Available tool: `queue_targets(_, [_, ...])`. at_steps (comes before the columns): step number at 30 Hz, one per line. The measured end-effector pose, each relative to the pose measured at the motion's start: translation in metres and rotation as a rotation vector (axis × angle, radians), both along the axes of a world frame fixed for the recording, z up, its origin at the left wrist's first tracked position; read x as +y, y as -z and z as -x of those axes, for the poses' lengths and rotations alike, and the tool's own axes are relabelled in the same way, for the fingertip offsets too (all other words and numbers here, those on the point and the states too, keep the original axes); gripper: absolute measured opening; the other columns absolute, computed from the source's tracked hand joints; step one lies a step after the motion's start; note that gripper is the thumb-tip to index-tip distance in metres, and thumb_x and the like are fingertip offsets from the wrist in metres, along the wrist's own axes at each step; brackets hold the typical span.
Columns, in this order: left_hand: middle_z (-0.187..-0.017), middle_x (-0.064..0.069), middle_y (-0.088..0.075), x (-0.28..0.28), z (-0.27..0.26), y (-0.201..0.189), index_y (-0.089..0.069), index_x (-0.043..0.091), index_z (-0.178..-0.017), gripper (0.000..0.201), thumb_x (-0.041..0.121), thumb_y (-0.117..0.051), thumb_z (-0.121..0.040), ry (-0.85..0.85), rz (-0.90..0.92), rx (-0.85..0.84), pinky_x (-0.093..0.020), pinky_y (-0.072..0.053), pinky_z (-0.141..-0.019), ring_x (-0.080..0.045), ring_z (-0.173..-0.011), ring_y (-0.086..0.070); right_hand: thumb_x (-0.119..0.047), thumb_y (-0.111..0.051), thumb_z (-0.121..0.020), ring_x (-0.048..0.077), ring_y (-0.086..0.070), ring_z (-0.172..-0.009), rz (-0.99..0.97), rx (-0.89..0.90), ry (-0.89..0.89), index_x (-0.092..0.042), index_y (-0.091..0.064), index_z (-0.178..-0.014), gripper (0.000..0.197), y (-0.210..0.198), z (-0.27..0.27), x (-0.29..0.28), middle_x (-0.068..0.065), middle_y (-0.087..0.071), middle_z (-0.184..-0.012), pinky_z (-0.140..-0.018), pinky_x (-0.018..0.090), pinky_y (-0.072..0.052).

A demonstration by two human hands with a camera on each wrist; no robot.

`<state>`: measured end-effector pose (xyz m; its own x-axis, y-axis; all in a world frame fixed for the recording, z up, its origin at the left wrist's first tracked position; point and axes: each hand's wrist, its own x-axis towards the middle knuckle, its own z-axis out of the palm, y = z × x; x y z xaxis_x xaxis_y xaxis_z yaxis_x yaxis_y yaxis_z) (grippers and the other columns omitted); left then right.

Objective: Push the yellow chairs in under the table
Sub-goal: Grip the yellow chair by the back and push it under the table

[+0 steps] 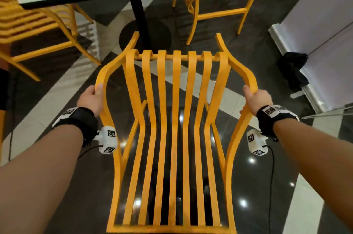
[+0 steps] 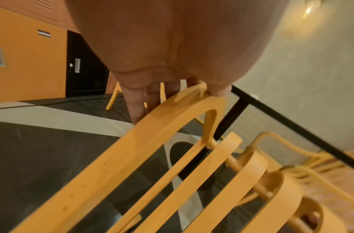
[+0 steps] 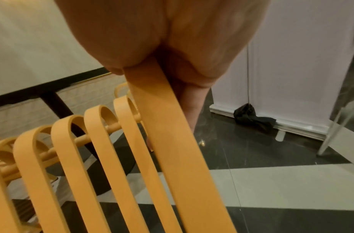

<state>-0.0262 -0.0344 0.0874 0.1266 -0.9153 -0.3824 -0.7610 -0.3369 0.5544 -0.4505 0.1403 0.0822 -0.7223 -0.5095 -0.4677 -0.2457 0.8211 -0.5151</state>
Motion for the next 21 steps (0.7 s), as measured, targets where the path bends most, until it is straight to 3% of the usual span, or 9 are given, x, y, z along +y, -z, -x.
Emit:
queue_targets(3, [-0.134, -0.019, -0.052, 0.005, -0.002, -0.006, -0.045, 0.017, -0.135, 0.056, 0.050, -0.048, -0.090, -0.004, -0.013, -0.006, -0.046, -0.041, -0.094, -0.043, -0.119, -0.051, -0.049, -0.042, -0.098, 0.019, -0.050, -0.044, -0.039, 0.020, 0.010, -0.008, -0.046, -0.063, 0.054, -0.019, -0.007, -0.018, 0.006, -0.051, -0.056, -0.041, 0.025, -0.032])
queue_targets(5, [-0.152, -0.013, -0.030, 0.034, 0.003, -0.007, -0.028, 0.022, -0.147, 0.068, 0.044, -0.053, -0.088, 0.054, 0.046, -0.052, -0.051, -0.038, -0.106, -0.039, -0.132, -0.041, -0.053, -0.044, -0.095, 0.023, -0.055, -0.046, -0.052, 0.008, 0.026, -0.005, -0.051, -0.067, 0.056, -0.026, -0.008, -0.032, 0.009, -0.055, -0.060, -0.043, 0.028, -0.041])
queue_targets(6, [-0.156, -0.010, -0.022, 0.054, 0.005, -0.002, -0.023, 0.022, -0.149, 0.069, 0.037, -0.054, -0.090, 0.117, 0.095, -0.085, -0.049, -0.034, -0.110, -0.035, -0.136, -0.034, -0.058, -0.046, -0.090, 0.028, -0.061, -0.051, -0.057, -0.009, 0.041, -0.003, -0.056, -0.074, 0.058, -0.028, -0.006, -0.038, 0.012, -0.060, -0.066, -0.048, 0.033, -0.051])
queue_targets(8, [-0.154, -0.008, -0.026, 0.103, 0.008, 0.016, -0.030, 0.023, -0.147, 0.062, 0.028, -0.055, -0.091, 0.262, 0.068, -0.118, -0.045, -0.034, -0.110, -0.029, -0.136, -0.033, -0.069, -0.044, -0.075, 0.038, -0.069, -0.070, -0.061, -0.013, 0.045, 0.000, -0.064, -0.093, 0.074, -0.019, 0.007, -0.048, 0.018, -0.070, -0.086, -0.070, 0.048, -0.061])
queue_targets(10, [-0.149, -0.008, -0.039, 0.152, 0.006, 0.050, -0.038, 0.023, -0.144, 0.054, 0.029, -0.053, -0.093, 0.351, -0.192, -0.144, -0.047, -0.038, -0.108, -0.029, -0.133, -0.041, -0.069, -0.042, -0.074, 0.040, -0.070, -0.078, -0.075, 0.003, 0.052, -0.001, -0.065, -0.100, 0.076, -0.019, 0.011, -0.052, 0.018, -0.072, -0.092, -0.079, 0.052, -0.059])
queue_targets(14, [-0.150, -0.013, -0.039, 0.224, -0.009, 0.113, -0.027, 0.015, -0.150, 0.062, 0.038, -0.047, -0.096, 0.323, -0.783, -0.294, -0.047, -0.043, -0.103, -0.036, -0.129, -0.046, -0.058, -0.044, -0.086, 0.037, -0.072, -0.060, -0.071, -0.056, 0.119, -0.009, -0.056, -0.091, 0.051, -0.021, 0.016, -0.054, 0.015, -0.070, -0.078, -0.068, 0.051, -0.062])
queue_targets(16, [-0.157, -0.014, -0.028, 0.243, -0.022, 0.135, -0.019, 0.013, -0.153, 0.069, 0.042, -0.045, -0.096, 0.313, -0.895, -0.397, -0.049, -0.037, -0.108, -0.038, -0.138, -0.035, -0.058, -0.043, -0.081, 0.041, -0.073, -0.063, -0.065, -0.043, 0.114, -0.013, -0.055, -0.083, 0.046, -0.014, 0.023, -0.055, 0.017, -0.073, -0.083, -0.072, 0.059, -0.060])
queue_targets(18, [-0.157, -0.014, -0.027, 0.253, -0.032, 0.150, -0.020, 0.011, -0.152, 0.070, 0.045, -0.045, -0.096, 0.350, -0.939, -0.482, -0.048, -0.033, -0.108, -0.037, -0.142, -0.027, -0.057, -0.042, -0.079, 0.040, -0.073, -0.064, -0.055, -0.010, 0.099, -0.015, -0.052, -0.078, 0.044, -0.013, 0.024, -0.058, 0.015, -0.073, -0.083, -0.072, 0.058, -0.060])
queue_targets(21, [-0.129, -0.016, -0.056, 0.255, -0.037, 0.162, -0.054, 0.007, -0.128, 0.055, 0.049, -0.042, -0.095, 0.504, -0.973, -0.516, -0.041, -0.044, -0.092, -0.037, -0.123, -0.051, -0.055, -0.042, -0.082, 0.038, -0.074, -0.063, -0.048, 0.011, 0.121, -0.015, -0.050, -0.077, 0.041, -0.016, 0.022, -0.062, 0.015, -0.073, -0.084, -0.068, 0.052, -0.062])
